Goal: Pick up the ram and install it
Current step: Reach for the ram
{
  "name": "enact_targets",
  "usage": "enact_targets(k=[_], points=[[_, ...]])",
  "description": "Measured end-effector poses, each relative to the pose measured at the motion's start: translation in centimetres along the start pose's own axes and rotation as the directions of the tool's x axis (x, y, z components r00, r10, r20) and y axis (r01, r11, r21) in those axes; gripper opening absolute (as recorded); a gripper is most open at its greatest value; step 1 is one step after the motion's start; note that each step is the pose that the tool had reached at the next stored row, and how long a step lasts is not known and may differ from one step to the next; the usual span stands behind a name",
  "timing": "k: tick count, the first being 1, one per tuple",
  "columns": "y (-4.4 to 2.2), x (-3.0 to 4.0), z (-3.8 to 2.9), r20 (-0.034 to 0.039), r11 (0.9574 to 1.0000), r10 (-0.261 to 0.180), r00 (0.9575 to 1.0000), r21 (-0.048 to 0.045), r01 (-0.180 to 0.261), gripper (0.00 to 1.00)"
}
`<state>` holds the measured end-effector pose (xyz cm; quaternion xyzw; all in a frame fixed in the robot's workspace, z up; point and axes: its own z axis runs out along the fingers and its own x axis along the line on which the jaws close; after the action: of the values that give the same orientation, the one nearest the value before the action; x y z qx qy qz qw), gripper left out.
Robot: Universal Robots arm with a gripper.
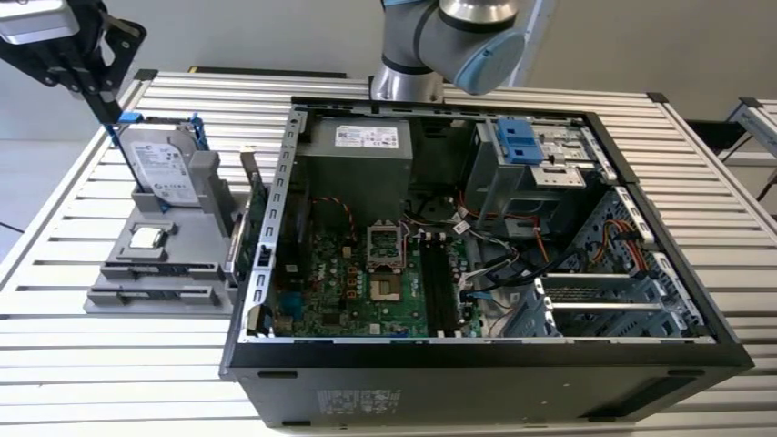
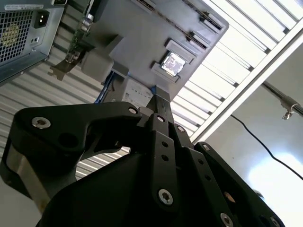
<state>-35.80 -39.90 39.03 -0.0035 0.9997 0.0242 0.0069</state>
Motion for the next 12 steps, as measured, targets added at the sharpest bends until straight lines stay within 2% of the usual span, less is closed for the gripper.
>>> enact_targets(k=[5, 12], points=[[-0.26, -0.01, -0.01, 0.0000, 1.0000, 0.000, 1.0000, 0.0000, 0.000, 0.00], [-0.96, 0.00, -0.04, 0.0000, 1.0000, 0.000, 1.0000, 0.0000, 0.000, 0.00]])
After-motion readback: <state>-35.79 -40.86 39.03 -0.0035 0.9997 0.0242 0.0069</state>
